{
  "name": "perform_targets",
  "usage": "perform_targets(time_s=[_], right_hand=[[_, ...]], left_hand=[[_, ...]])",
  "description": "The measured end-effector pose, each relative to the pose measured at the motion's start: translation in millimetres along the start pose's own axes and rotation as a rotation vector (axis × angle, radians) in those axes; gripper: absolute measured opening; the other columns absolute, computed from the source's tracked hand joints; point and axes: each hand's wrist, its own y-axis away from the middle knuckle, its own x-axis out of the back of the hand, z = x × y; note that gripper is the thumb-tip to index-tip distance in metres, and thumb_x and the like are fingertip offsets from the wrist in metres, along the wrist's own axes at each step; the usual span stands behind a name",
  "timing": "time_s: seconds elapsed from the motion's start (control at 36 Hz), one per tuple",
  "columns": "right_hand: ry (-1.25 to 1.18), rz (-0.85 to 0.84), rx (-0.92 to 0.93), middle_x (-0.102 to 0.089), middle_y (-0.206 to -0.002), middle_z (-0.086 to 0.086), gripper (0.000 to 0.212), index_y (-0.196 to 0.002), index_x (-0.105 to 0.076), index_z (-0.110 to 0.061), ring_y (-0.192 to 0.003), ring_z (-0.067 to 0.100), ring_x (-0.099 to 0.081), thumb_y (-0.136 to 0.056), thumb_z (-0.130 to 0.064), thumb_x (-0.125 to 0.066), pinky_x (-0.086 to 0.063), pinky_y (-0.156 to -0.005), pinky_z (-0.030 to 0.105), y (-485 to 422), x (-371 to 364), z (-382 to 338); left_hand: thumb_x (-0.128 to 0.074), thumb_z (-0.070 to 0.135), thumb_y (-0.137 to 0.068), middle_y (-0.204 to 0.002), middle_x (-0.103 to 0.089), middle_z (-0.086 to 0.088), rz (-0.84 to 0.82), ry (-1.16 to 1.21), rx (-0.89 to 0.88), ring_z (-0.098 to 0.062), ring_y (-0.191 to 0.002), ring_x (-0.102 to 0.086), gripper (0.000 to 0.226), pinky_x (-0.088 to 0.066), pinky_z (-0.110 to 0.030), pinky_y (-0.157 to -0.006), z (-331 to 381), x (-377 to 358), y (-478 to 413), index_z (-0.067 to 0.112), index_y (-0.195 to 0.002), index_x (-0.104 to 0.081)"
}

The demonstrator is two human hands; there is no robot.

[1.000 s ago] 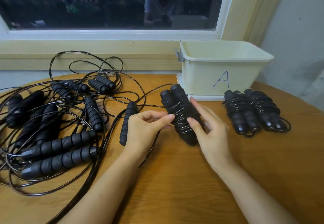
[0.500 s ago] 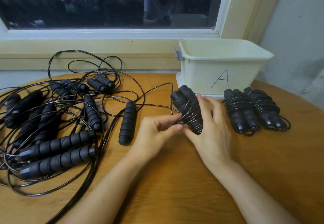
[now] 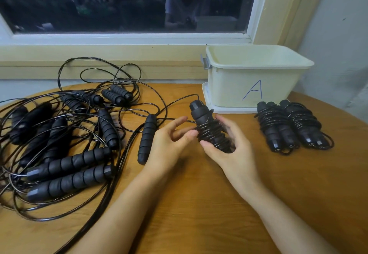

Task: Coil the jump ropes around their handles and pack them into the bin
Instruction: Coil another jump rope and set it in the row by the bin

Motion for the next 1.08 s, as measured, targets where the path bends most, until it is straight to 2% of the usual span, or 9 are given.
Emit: perform_targets(time_s=[0.06,0.14,0.28,0.44,0.61,0.72,0.83,0.97,1.08], right_hand=[[-0.065,-0.028,-0.012,-0.068,-0.121,-0.013,0.060,-0.131,-0.057,-0.027,-0.115,0.003,-0.061,-0.078,-0.017,-0.082,-0.046,-0.091,0.014,0.9,-0.4,-3.0],[-0.139,-0.071,-0.032,-0.069,-0.120,-0.011,0.056,-0.128,-0.057,-0.031,-0.115,0.005,-0.062,-0.075,-0.025,-0.077,-0.048,-0.094,0.018,1.1,-0.1,-5.1],[-0.140,-0.096,-0.035,-0.063,-0.125,-0.012,0.066,-0.134,-0.058,-0.026,-0.119,0.005,-0.058,-0.073,-0.045,-0.072,-0.049,-0.098,0.024,0.7,0.5,-4.1],[-0.148,-0.139,-0.029,-0.064,-0.129,-0.014,0.059,-0.139,-0.049,-0.038,-0.123,0.006,-0.057,-0.086,-0.030,-0.073,-0.050,-0.098,0.026,1.5,1.9,-5.1],[-0.210,-0.175,-0.044,-0.062,-0.134,-0.015,0.058,-0.141,-0.047,-0.033,-0.128,0.005,-0.054,-0.087,-0.025,-0.066,-0.046,-0.105,0.030,-0.2,4.9,-7.4],[-0.299,-0.181,-0.068,-0.064,-0.132,-0.011,0.060,-0.143,-0.046,-0.024,-0.126,0.006,-0.056,-0.086,-0.021,-0.063,-0.047,-0.098,0.020,-2.8,9.1,-10.2],[-0.352,-0.176,-0.082,-0.065,-0.131,-0.010,0.055,-0.140,-0.049,-0.025,-0.126,0.008,-0.056,-0.086,-0.021,-0.061,-0.045,-0.106,0.025,-5.3,11.3,-11.1],[-0.469,-0.193,-0.156,-0.067,-0.129,-0.002,0.051,-0.138,-0.052,-0.022,-0.124,0.015,-0.059,-0.087,-0.018,-0.058,-0.051,-0.096,0.025,-6.9,12.1,-12.2],[-0.506,-0.190,-0.202,-0.066,-0.131,0.003,0.048,-0.142,-0.051,-0.018,-0.124,0.020,-0.060,-0.093,-0.018,-0.053,-0.052,-0.097,0.030,-7.1,12.3,-12.0]], left_hand=[[-0.064,0.033,-0.075,-0.109,-0.073,0.007,-0.040,0.043,0.010,0.000,-0.106,-0.066,0.067,-0.051,-0.017,-0.092,3.3,-0.7,0.3,0.015,-0.138,-0.051],[-0.057,0.028,-0.080,-0.100,-0.073,0.022,-0.091,0.072,0.005,0.007,-0.104,-0.064,0.044,-0.048,-0.010,-0.085,8.2,-1.6,0.7,0.023,-0.124,-0.056],[-0.054,0.023,-0.085,-0.092,-0.075,0.017,-0.077,0.097,0.004,0.005,-0.091,-0.067,0.033,-0.048,-0.009,-0.078,11.7,-3.1,4.9,0.012,-0.114,-0.063],[-0.067,0.026,-0.076,-0.091,-0.075,-0.001,0.021,0.131,0.030,-0.004,-0.084,-0.070,0.042,-0.050,-0.012,-0.073,7.3,-0.9,1.7,0.001,-0.110,-0.067],[-0.070,0.023,-0.073,-0.101,-0.075,-0.007,0.023,0.108,0.001,-0.010,-0.091,-0.070,0.043,-0.051,-0.015,-0.078,7.2,2.0,-0.1,0.002,-0.110,-0.069],[-0.068,0.024,-0.076,-0.099,-0.074,0.000,-0.034,0.088,-0.012,-0.009,-0.094,-0.068,0.035,-0.052,-0.018,-0.082,9.8,3.6,-0.6,0.011,-0.109,-0.068],[-0.065,0.025,-0.080,-0.102,-0.074,0.001,-0.082,0.106,-0.002,-0.010,-0.101,-0.068,0.039,-0.051,-0.020,-0.088,12.4,3.6,0.4,0.012,-0.117,-0.063],[-0.057,0.009,-0.090,-0.100,-0.075,0.001,-0.137,0.182,0.031,-0.007,-0.098,-0.069,0.028,-0.049,-0.013,-0.081,16.4,3.3,1.5,0.014,-0.118,-0.057],[-0.055,0.003,-0.094,-0.099,-0.074,0.007,-0.158,0.170,0.041,-0.002,-0.099,-0.068,0.029,-0.048,-0.012,-0.082,17.4,4.2,1.2,0.019,-0.117,-0.057]])
